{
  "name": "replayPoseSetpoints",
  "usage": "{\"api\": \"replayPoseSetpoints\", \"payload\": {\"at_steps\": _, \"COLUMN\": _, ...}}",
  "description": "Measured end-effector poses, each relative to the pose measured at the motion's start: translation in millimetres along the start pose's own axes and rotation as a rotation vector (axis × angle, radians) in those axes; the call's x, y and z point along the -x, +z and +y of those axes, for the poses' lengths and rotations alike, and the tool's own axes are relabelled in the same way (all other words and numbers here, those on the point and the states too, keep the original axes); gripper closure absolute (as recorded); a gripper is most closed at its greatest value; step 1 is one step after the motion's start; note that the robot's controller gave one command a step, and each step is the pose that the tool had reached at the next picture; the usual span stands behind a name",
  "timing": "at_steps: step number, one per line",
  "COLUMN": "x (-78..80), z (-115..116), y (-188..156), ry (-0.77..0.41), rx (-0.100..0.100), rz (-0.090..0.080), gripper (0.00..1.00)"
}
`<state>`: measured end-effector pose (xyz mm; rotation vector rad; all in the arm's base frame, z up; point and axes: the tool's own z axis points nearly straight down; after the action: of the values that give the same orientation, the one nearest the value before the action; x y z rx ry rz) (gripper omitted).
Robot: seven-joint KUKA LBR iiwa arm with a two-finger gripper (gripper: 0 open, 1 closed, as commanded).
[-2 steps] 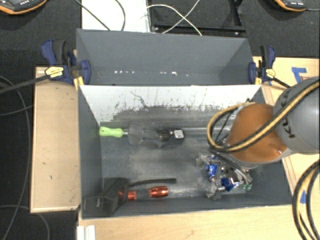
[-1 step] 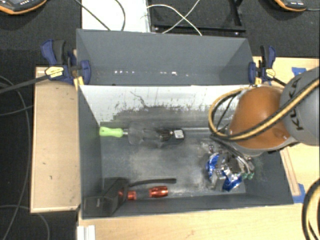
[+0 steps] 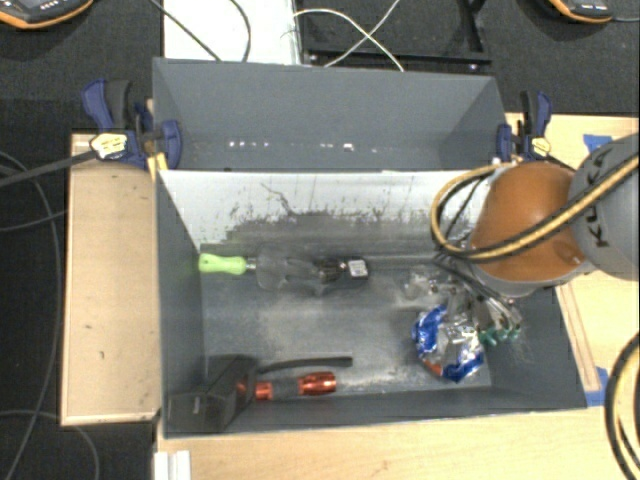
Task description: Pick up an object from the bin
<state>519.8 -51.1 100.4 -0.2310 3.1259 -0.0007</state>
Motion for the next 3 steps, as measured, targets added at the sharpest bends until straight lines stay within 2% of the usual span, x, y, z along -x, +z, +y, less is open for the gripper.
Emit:
{"api": "replayPoseSetpoints", "payload": {"at_steps": 1, "x": -21.9, "z": -37, "y": 30, "ry": 0.086, "rx": 0.002, "rz": 0.002, "gripper": 0.00}}
{"api": "replayPoseSetpoints", "payload": {"at_steps": 2, "x": 33.0, "z": -32, "y": 26, "ry": 0.205, "rx": -0.001, "rz": -0.007, "gripper": 1.00}}
{"api": "replayPoseSetpoints", "payload": {"at_steps": 3, "x": 33.0, "z": -32, "y": 26, "ry": 0.205, "rx": -0.001, "rz": -0.007, "gripper": 1.00}}
